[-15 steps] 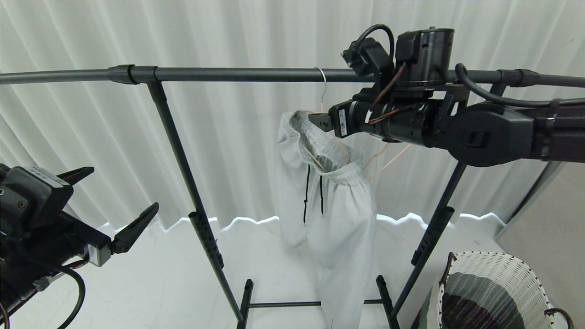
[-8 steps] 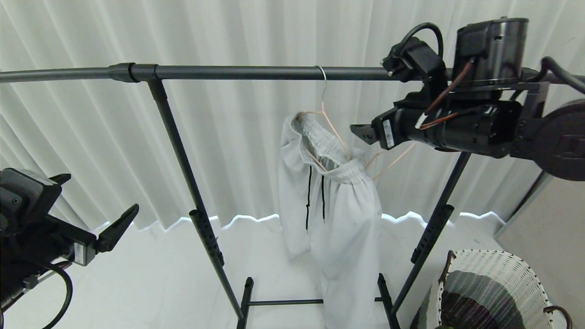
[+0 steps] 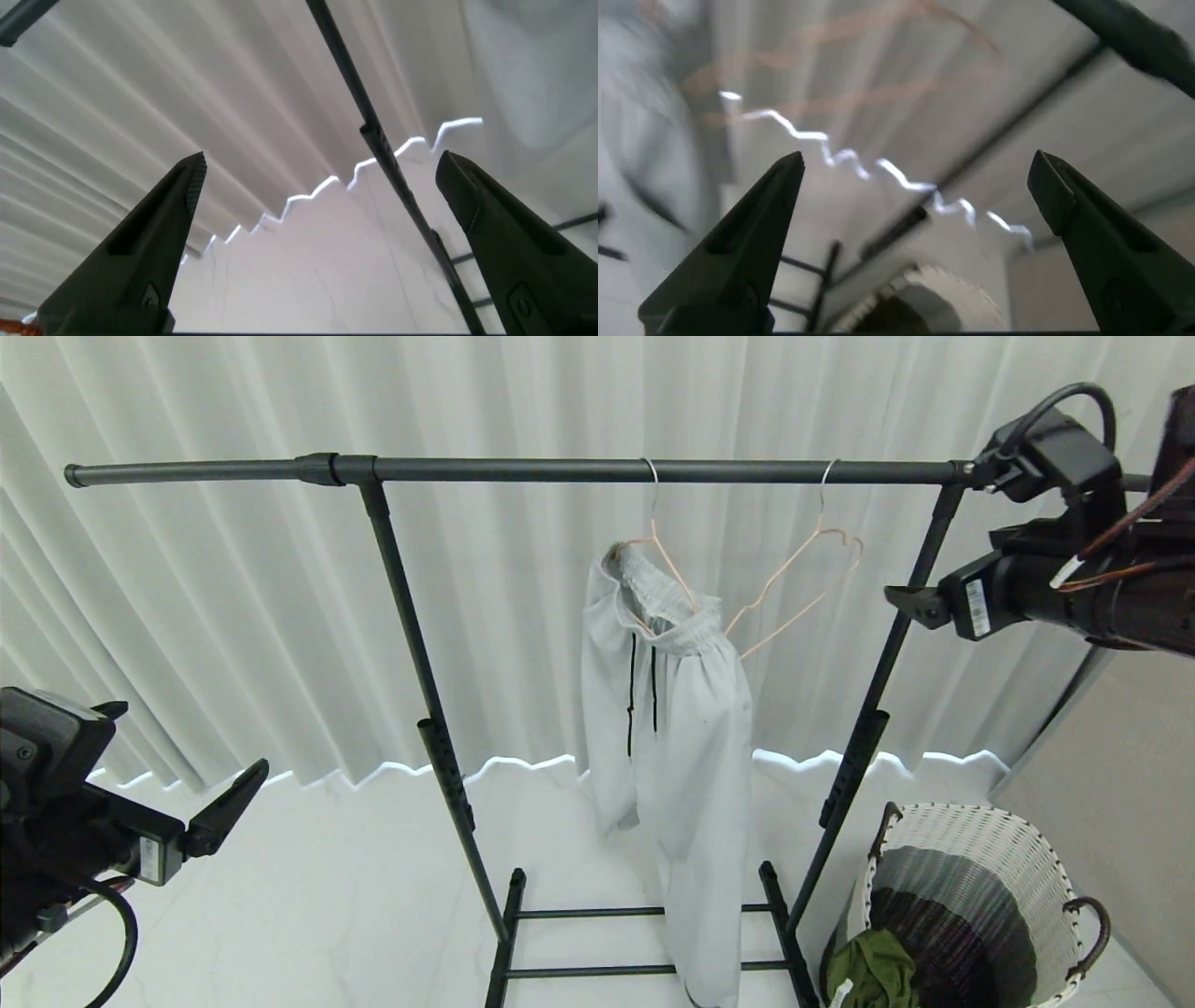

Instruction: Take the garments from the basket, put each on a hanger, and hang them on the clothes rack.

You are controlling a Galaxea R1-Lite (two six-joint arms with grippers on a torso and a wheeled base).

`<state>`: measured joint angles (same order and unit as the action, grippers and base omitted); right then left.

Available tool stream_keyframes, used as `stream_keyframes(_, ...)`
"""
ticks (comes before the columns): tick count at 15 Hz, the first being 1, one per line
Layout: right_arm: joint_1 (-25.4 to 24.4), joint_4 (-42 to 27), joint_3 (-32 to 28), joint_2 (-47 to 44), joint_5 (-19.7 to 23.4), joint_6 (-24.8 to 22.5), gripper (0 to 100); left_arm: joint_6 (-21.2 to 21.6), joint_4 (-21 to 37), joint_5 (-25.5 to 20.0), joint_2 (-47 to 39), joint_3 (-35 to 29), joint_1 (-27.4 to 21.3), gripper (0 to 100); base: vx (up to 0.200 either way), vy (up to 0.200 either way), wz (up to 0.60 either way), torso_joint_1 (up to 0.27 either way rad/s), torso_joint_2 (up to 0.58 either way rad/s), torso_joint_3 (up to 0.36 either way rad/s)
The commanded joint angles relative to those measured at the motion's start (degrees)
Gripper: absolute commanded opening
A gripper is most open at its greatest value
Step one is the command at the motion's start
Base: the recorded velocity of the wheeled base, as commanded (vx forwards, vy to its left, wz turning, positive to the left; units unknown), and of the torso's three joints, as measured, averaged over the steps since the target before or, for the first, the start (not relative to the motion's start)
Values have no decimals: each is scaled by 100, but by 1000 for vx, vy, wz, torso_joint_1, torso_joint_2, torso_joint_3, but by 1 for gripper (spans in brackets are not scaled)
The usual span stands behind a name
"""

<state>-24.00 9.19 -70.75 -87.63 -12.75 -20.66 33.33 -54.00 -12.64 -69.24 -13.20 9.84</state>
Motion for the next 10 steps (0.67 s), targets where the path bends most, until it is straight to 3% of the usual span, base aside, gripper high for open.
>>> stream_keyframes(1, 581, 487, 589, 378, 1, -157, 100, -11, -5, -1, 25, 72, 88, 100, -200, 0, 0, 2, 2, 2)
stream_keyframes(3, 1056, 1313, 1187, 466, 27, -474, 100, -116, -5, -1, 51, 134, 97, 100, 0, 0, 0, 0, 0, 0)
stream_keyframes(6, 1381, 2623, 2004, 483, 45, -685, 100, -257, -14, 7, 78, 274, 194, 100, 0, 0, 0, 0, 0, 0)
stream_keyframes(10, 1442, 3247, 2479, 545, 36, -808, 100, -336, -14, -1, 324, 459, 220, 100, 0, 0, 0, 0, 0, 0)
